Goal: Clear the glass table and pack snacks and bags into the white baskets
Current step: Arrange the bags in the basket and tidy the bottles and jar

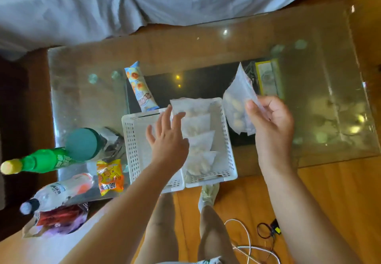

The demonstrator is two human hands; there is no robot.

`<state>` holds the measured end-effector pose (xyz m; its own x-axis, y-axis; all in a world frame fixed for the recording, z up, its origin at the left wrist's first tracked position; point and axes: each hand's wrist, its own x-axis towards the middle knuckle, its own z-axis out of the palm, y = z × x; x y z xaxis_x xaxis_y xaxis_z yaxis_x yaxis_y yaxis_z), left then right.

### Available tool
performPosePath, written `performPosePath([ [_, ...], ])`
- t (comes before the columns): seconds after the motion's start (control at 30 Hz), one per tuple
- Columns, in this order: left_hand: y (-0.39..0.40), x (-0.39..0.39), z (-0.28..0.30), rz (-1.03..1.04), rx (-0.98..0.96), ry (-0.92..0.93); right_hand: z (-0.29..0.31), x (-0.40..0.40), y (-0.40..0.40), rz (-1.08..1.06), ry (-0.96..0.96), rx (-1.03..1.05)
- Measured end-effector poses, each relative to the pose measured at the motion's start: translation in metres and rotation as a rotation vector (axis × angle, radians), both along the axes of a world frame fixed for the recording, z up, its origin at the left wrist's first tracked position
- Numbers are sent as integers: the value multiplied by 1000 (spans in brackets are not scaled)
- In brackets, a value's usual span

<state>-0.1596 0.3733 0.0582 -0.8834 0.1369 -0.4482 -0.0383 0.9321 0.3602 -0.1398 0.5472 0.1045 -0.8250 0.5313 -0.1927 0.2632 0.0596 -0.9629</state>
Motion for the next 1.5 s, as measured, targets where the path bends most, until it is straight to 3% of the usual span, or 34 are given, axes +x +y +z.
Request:
performPosePath([
  [0.23,42,38,-26,-238,-168,-158,-100,60,51,-115,-366,228],
  [0.33,43,44,-35,-268,-223,-185,-149,76,63,-94,-609,176],
  [0.43,40,41,-41,-269,-250,-145,-171,89,95,-262,-707,210],
  [0.5,38,37,-43,-256,-262,-144,-173,95,113,-334,-692,320],
  [0.67,37,29,-49,-248,-276,-186,-163,91,100,20,-622,221],
  [0.9,32,30,-47,-225,-240,-184,-124,96,82,-32,-474,298],
  [1.0,30,29,-48,-251,-238,-195,-133,92,80,55,-582,419],
  [1.13,33,26,-53,-268,-229,-207,-150,83,84,114,-727,360],
  [1.5,29,24,-52,-284,-185,-233,-73,54,55,214,-382,197],
])
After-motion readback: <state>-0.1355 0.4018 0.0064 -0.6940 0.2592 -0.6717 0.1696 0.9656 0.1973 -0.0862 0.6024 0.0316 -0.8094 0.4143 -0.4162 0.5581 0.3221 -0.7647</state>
